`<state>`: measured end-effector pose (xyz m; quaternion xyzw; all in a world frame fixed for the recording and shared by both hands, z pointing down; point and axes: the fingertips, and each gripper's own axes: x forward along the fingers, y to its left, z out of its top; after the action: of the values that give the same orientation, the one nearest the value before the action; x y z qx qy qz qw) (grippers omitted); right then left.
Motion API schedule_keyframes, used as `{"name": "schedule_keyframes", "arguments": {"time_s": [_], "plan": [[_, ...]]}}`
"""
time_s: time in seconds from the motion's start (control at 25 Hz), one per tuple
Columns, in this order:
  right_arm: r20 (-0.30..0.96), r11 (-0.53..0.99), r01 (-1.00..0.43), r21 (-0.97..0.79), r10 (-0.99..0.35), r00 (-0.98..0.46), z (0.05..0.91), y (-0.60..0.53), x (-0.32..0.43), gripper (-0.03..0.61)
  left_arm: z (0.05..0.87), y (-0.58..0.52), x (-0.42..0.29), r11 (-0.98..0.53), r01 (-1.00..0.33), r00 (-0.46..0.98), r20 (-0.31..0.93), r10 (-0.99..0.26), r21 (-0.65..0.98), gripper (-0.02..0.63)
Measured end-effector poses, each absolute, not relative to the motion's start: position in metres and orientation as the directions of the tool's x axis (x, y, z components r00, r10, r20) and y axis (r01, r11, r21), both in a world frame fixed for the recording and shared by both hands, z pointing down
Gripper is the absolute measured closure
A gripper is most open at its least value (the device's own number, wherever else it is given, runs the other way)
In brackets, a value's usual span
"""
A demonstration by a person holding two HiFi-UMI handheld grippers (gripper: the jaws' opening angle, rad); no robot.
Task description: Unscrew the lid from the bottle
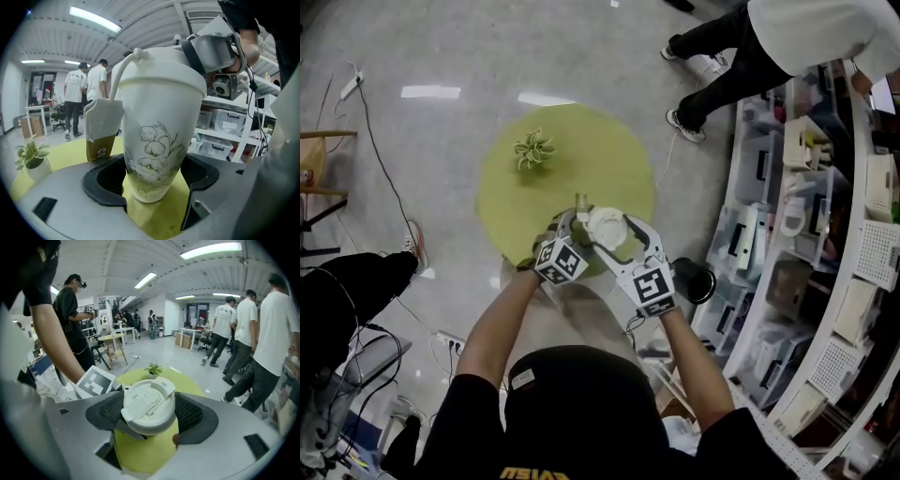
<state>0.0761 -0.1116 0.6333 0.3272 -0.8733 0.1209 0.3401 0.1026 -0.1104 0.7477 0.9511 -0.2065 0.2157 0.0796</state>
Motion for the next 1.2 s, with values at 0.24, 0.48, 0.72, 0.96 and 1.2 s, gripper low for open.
{"name": "schedule_keyframes", "arguments": {"time_s": [0.24,0.48,0.72,0.96,1.2], "plan": [[0.692,0.905,-0.424,0.014,-0.315,-0.650,0.635,-0.109,0.072,0.239,0.749,-0.111,0.101,-0.902,-0.426,0.822,0.446,-0.355,0.067,0.235],[0.706,0.968,-0.250,0.019,-0.190,-0.682,0.633,-0.108,0.071,0.239,0.750,-0.110,0.102,-0.902,-0.426,0.820,0.452,-0.351,0.072,0.236],[0.724,0.933,-0.354,-0.065,-0.200,-0.660,0.634,-0.105,0.075,0.179,0.750,-0.109,0.103,-0.902,-0.426,0.816,0.461,-0.349,0.071,0.236],[0.634,0.637,-0.768,-0.069,-0.566,-0.527,0.616,-0.123,0.090,0.161,0.751,-0.109,0.101,-0.903,-0.424,0.814,0.467,-0.346,0.071,0.236],[0.632,0.373,-0.927,-0.035,-0.710,-0.310,0.620,-0.122,0.083,0.161,0.752,-0.109,0.102,-0.902,-0.426,0.811,0.473,-0.345,0.071,0.238]]}}
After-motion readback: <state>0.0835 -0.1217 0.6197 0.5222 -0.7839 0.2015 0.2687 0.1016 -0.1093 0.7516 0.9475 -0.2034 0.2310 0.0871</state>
